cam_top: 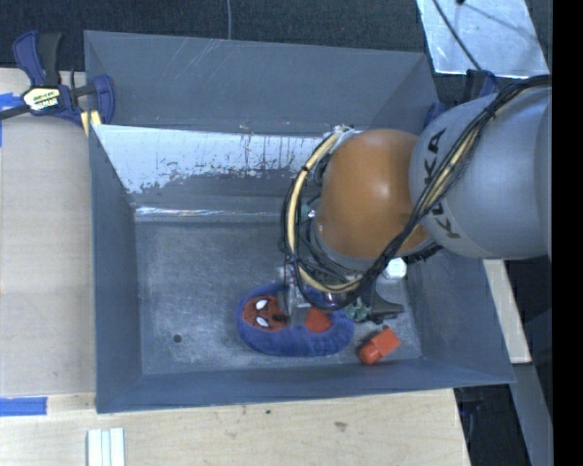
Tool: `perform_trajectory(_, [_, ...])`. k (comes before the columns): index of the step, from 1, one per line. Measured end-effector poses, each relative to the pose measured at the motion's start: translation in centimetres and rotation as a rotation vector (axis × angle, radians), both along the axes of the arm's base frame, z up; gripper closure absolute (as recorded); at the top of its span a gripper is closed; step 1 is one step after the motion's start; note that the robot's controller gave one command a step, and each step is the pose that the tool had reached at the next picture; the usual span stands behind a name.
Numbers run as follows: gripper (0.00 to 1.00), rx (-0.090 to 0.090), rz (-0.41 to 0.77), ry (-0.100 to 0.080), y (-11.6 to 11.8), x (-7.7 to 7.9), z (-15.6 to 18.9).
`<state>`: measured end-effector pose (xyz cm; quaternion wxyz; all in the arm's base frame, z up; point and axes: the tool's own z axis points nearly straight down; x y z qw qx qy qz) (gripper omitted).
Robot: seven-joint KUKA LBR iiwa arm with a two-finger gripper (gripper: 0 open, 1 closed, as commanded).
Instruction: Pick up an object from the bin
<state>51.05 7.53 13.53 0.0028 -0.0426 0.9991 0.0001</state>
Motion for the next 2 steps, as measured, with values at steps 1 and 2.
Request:
perform_trajectory(1, [1.00, 0.001, -0.016, -0.007, 0.0, 2.2, 10.8])
perform_trajectory(2, [1.00, 0.005, 0.049, -0.005, 8.9, 9.0, 12.8])
